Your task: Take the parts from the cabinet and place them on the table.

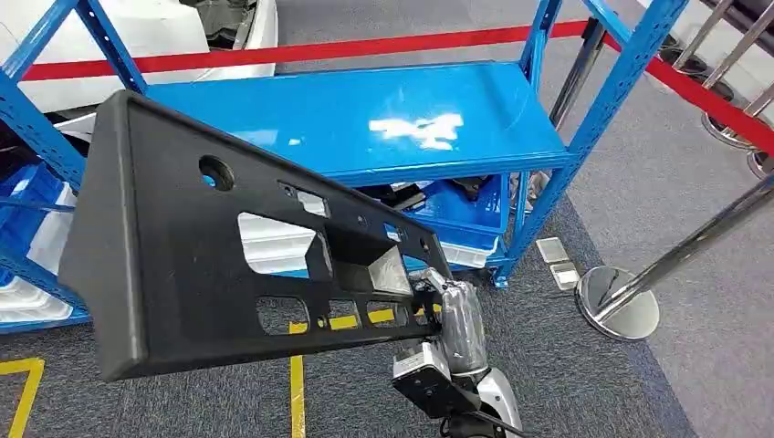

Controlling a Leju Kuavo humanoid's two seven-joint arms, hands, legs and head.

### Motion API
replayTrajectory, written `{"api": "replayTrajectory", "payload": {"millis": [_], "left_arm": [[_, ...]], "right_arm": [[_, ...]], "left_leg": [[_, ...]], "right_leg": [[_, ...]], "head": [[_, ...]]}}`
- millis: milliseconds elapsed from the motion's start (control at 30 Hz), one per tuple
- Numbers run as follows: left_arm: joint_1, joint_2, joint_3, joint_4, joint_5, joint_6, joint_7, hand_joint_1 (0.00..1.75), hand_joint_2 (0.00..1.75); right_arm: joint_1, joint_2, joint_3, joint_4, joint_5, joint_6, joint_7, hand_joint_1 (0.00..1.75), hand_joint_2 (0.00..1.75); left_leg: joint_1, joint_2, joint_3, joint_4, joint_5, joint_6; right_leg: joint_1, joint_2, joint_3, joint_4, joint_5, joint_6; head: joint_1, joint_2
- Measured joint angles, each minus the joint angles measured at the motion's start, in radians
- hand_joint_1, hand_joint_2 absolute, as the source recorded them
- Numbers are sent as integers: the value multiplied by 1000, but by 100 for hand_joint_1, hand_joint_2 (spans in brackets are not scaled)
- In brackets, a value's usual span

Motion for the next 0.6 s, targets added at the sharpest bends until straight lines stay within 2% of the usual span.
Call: {"api": "replayTrajectory", "payload": {"millis": [33, 67, 100, 133, 167, 233, 267, 300, 333, 367, 433, 467, 500, 533, 567, 600], "left_arm": [[0, 0, 0, 0, 0, 2, 0, 0, 175], [0, 0, 0, 0, 0, 3, 0, 0, 175], [0, 0, 0, 0, 0, 4, 0, 0, 175], [0, 0, 0, 0, 0, 5, 0, 0, 175], [-1, 0, 0, 0, 0, 5, 0, 0, 175], [-1, 0, 0, 0, 0, 5, 0, 0, 175], [0, 0, 0, 0, 0, 5, 0, 0, 175], [0, 0, 0, 0, 0, 5, 0, 0, 175], [0, 0, 0, 0, 1, 5, 0, 0, 175], [1, 0, 0, 0, 1, 5, 0, 0, 175], [0, 0, 0, 0, 1, 5, 0, 0, 175], [1, 0, 0, 0, 1, 5, 0, 0, 175], [1, 0, 0, 0, 1, 5, 0, 0, 175], [1, 0, 0, 0, 1, 5, 0, 0, 175], [1, 0, 0, 0, 5, 5, 0, 0, 175], [0, 0, 0, 0, 6, 5, 0, 0, 175]], "right_arm": [[0, 0, 0, 0, -1, 0, 0, 175, 175], [0, 0, 0, 0, -2, 0, 0, 175, 175], [-1, 0, 0, 0, -1, 0, 0, 175, 175], [-2, 0, 0, 0, 0, 0, 0, 175, 175], [-2, 0, 0, 0, 2, 0, 0, 175, 175], [0, 0, -1, 0, 5, 0, 0, 175, 175], [0, 0, -1, 0, 6, 0, 0, 175, 175], [-1, 0, -1, 0, 9, 0, 0, 175, 175], [-1, 0, -1, 0, 11, 0, 0, 175, 175], [-1, 2, -1, 0, 14, 0, 0, 175, 175], [1, 3, -1, 0, 17, 0, 4, 175, 175], [2, 3, -2, 0, 18, 0, 5, 175, 175], [5, 3, -2, 0, 20, 0, 6, 175, 175], [7, 3, -2, 0, 20, 0, 7, 175, 175], [8, 3, -2, 0, 20, 0, 7, 175, 175], [8, 3, -2, 0, 20, 0, 7, 175, 175]], "left_leg": [[1, 0, -11, 5, 4, -3], [1, 0, -19, 11, 7, -5], [2, -1, -26, 17, 9, -9], [2, -1, -33, 23, 12, -13], [-2, -1, -40, 29, 15, -19], [-1, -1, -42, 28, 28, -34], [0, -1, -42, 24, 35, -41], [-3, -3, -45, 27, 37, -47], [2, -5, -53, 47, 6, -52], [3, -5, -72, 95, -47, -55], [3, -5, -114, 236, -144, -62], [3, -5, -127, 300, -170, -64], [3, -5, -122, 327, -163, -63], [3, -5, -97, 306, -137, -61], [3, -5, -51, 243, -100, -58], [3, -5, 7, 156, -69, -54]], "right_leg": [[-1, 0, 31, -34, 32, 0], [-2, 0, 80, -105, 67, -1], [-2, 0, 143, -202, 99, -4], [-2, 0, 192, -292, 88, -7], [6, 3, 206, -318, 83, -9], [9, 4, 197, -319, 88, -16], [11, 5, 193, -317, 93, -24], [4, 2, 186, -330, 104, -38], [2, -1, 181, -330, 115, -47], [1, -1, 170, -330, 123, -59], [3, -2, 146, -327, 138, -61], [4, -2, 134, -324, 145, -61], [4, -2, 122, -321, 152, -61], [4, -2, 112, -317, 158, -60], [5, -2, 103, -314, 163, -58], [5, -1, 97, -311, 167, -55]], "head": [[1, 0], [1, 0], [1, 0], [4, 0], [6, 0], [5, 0], [4, 0], [4, 0], [0, 0], [-13, 0], [-20, 0], [-20, 0], [-20, 0], [-20, 0], [-20, 0], [-20, 0]]}}
